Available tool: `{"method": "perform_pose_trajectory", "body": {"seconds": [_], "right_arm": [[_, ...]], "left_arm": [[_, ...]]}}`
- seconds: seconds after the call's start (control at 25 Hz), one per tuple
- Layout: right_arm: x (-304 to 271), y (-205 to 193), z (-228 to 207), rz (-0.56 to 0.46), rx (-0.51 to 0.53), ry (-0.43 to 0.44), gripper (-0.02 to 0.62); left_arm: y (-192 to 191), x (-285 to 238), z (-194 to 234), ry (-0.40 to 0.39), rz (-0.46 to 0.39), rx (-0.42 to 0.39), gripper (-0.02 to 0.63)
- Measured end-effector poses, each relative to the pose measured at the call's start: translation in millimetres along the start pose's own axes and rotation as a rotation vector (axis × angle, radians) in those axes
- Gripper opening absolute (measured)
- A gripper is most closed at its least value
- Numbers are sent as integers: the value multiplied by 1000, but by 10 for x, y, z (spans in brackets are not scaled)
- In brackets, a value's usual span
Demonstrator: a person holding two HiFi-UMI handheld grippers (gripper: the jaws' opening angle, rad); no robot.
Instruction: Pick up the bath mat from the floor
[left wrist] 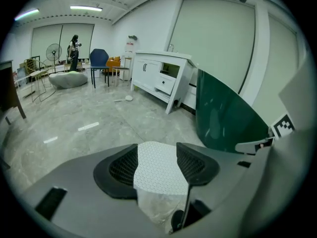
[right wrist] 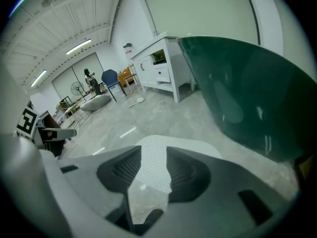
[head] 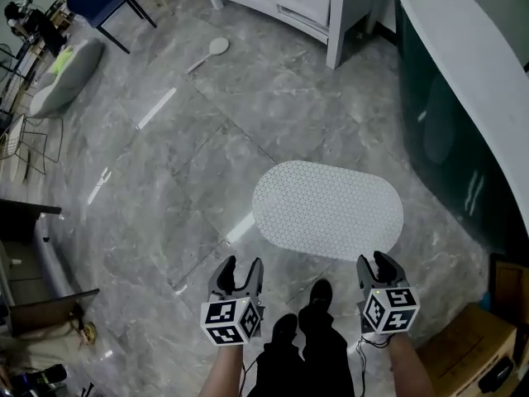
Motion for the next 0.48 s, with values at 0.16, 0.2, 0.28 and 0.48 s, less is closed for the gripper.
{"method": "perform_pose_trajectory", "body": {"seconds": [0.16, 0.2, 0.28, 0.48], "right_arm": [[-541, -328, -172, -18, 3, 10, 156], [-668, -409, -211, -26, 2, 12, 156], [-912, -570, -285, -38, 1, 16, 157], [-1472, -908, -471, -66, 5, 28, 157]], "left_arm": [[-470, -468, 119, -4, 2, -7, 249], [-582, -582, 150, -6, 0, -13, 249], [-799, -804, 216, -10, 0, -25, 250], [-1269, -1340, 368, -19, -10, -46, 252]]}}
Point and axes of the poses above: the fingertips, and each gripper's own axes: x backward along the fingers, z to its left, y out of its top, the point moved 6 cm from there along x, backward along the fingers, and after that the axes turned 5 degrees about -x, right-handed, at the moved point
